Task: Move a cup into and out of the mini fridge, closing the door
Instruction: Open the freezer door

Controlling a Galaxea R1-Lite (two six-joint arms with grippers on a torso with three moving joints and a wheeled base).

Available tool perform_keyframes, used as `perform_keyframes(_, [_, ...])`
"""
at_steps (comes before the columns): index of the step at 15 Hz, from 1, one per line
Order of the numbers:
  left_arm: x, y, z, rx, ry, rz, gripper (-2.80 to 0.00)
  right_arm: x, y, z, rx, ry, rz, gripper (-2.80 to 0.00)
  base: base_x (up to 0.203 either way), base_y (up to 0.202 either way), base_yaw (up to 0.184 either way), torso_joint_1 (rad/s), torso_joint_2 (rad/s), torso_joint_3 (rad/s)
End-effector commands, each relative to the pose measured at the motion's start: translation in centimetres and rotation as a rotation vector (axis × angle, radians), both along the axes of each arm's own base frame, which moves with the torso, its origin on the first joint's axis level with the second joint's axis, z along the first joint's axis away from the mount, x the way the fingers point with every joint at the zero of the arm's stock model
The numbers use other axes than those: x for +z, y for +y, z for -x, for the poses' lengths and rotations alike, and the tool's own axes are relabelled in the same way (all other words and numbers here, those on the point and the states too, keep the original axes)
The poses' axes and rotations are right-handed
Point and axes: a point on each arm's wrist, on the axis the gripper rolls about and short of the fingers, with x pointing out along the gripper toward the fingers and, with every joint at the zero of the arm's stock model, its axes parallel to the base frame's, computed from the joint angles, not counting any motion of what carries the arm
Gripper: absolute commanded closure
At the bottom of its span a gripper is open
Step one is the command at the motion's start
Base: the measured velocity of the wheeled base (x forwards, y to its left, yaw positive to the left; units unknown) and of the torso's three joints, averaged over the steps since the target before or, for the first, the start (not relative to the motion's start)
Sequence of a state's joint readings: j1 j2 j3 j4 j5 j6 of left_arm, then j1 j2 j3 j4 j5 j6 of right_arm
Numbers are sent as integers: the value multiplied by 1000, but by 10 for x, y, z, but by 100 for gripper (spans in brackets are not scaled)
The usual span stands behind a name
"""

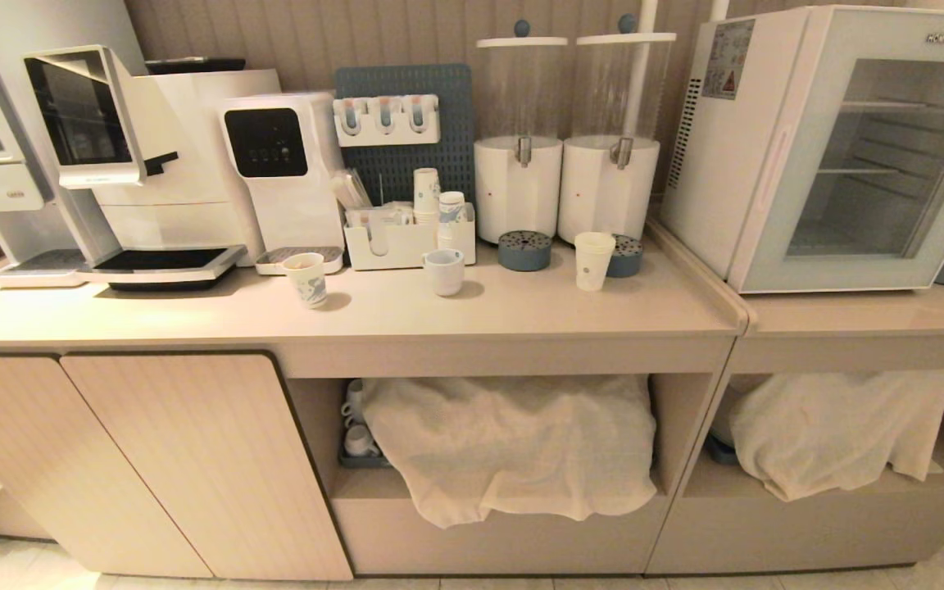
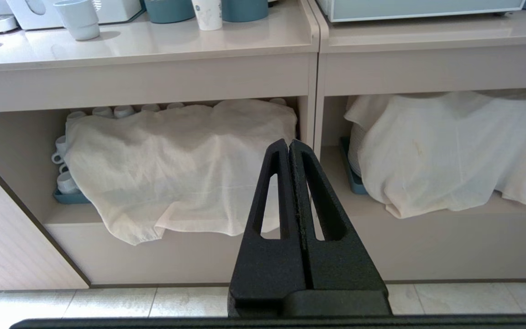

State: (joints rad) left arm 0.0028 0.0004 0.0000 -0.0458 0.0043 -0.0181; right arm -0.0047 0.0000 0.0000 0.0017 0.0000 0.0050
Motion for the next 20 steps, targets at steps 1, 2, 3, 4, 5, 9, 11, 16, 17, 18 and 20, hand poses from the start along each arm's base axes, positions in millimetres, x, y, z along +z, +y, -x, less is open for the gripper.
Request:
perform_keyframes(1, [-5,0,-2,1,18,0,0,0,0,0,0,0,0,0,0,0,0,0,0,0])
perform_keyframes(2, [-5,0,-2,1,18,0,0,0,0,0,0,0,0,0,0,0,0,0,0,0])
perform_keyframes(3, [-5,0,-2,1,19,0,0,0,0,0,0,0,0,0,0,0,0,0,0,0])
perform_keyframes(4, [-5,0,-2,1,18,0,0,0,0,0,0,0,0,0,0,0,0,0,0,0])
perform_keyframes(5, [-5,0,-2,1,18,0,0,0,0,0,0,0,0,0,0,0,0,0,0,0])
perform_keyframes(9, [-5,0,-2,1,18,0,0,0,0,0,0,0,0,0,0,0,0,0,0,0])
perform_keyframes(11, [-6,0,-2,1,19,0,0,0,0,0,0,-1,0,0,0,0,0,0,0,0])
perform_keyframes(16, [-6,0,-2,1,19,0,0,0,0,0,0,0,0,0,0,0,0,0,0,0])
perform_keyframes(17, [-5,0,-2,1,18,0,0,0,0,0,0,1,0,0,0,0,0,0,0,0])
perform_keyframes(18, [-5,0,-2,1,18,0,0,0,0,0,0,1,0,0,0,0,0,0,0,0])
perform_keyframes(20, [-5,0,-2,1,18,0,0,0,0,0,0,0,0,0,3,-35,5,1,-1,4])
